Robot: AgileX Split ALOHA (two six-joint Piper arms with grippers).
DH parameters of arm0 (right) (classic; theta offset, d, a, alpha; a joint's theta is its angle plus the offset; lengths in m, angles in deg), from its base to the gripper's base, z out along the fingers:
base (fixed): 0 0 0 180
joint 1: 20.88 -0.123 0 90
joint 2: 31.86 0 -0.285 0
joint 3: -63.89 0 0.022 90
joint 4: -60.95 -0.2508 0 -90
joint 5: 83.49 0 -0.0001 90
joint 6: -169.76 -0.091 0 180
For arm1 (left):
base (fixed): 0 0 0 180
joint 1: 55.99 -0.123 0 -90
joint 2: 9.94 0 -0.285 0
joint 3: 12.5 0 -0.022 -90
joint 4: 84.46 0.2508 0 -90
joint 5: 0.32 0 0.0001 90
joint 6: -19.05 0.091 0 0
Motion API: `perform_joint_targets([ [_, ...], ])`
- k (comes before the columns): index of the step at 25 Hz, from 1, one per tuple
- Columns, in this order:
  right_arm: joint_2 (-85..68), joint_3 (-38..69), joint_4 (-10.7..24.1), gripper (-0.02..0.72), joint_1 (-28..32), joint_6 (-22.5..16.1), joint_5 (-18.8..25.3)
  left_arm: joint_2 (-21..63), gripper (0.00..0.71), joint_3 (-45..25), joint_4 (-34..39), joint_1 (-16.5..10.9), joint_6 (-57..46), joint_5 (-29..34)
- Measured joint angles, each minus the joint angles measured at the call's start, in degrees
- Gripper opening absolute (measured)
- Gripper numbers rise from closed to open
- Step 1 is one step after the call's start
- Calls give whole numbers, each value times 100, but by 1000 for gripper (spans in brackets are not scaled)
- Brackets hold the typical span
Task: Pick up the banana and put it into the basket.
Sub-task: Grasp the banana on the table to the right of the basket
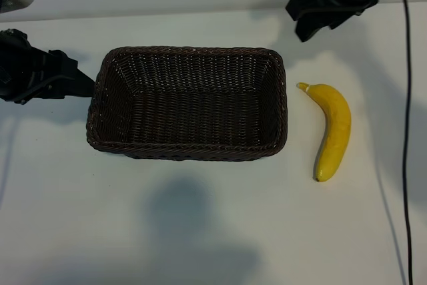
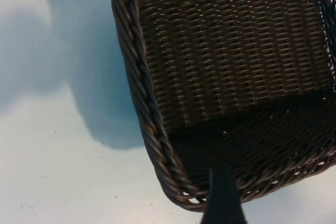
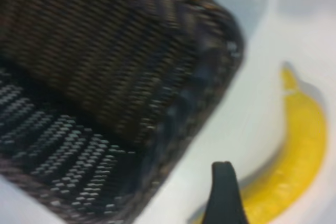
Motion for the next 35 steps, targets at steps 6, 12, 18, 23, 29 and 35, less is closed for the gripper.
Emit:
perform_joint_targets([
  [6,0,0,712,593,0,-427,12,0,547,0,0,0,24,0],
  [12,-17,0,848,607,0,-647,12,0,547,0,11,0,33,18],
  [18,-258,42,983,607,0,-798,6,0,547,0,17,0,49,13],
  [23,-664,521,1200,605,5,-906,0,0,547,0,17,0,66,2],
  [29,-790,1383,1200,603,5,-926,5,0,547,0,17,0,65,2],
  [35,-794,1771,1137,598,5,-1054,10,0,547,0,22,0,65,2],
])
